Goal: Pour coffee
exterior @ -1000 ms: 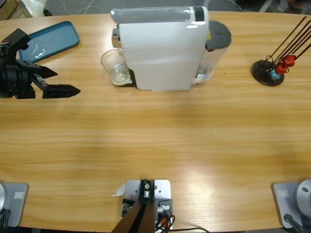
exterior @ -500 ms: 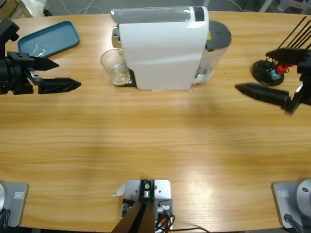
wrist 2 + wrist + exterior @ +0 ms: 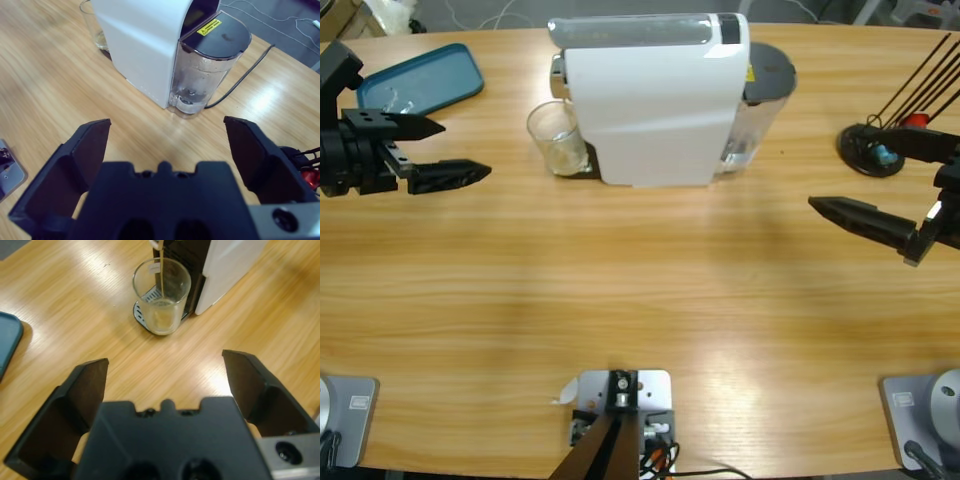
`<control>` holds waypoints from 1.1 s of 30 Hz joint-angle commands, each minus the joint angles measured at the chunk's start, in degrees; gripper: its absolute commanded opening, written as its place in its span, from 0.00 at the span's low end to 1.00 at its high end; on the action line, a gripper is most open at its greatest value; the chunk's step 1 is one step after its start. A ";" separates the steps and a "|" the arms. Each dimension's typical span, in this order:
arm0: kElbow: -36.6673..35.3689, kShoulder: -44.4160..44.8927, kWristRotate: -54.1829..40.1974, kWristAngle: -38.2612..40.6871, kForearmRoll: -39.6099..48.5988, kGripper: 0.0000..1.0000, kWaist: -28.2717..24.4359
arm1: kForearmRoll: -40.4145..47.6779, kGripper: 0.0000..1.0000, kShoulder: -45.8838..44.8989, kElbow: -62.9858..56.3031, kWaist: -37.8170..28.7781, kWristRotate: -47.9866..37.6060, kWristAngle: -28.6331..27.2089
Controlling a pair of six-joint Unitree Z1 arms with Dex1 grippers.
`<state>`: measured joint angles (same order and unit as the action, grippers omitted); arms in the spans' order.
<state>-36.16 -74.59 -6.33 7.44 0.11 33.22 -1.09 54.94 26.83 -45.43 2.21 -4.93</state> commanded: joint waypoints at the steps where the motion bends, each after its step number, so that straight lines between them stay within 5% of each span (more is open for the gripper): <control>1: 4.21 3.44 -1.05 -3.08 -2.45 0.98 -0.34 | 0.65 1.00 0.74 -2.57 -0.54 -0.72 1.06; 16: 7.07 2.70 -0.65 4.58 -7.07 0.98 1.49 | 0.56 1.00 0.87 -2.99 -0.54 -1.69 1.06; 33: 7.77 1.29 -1.41 4.71 -8.23 0.90 0.37 | 0.56 1.00 0.18 -3.20 -0.54 -2.21 0.71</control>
<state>-30.58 -71.46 -6.84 10.87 -6.78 34.02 -0.85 55.02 25.53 -45.43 0.71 -4.78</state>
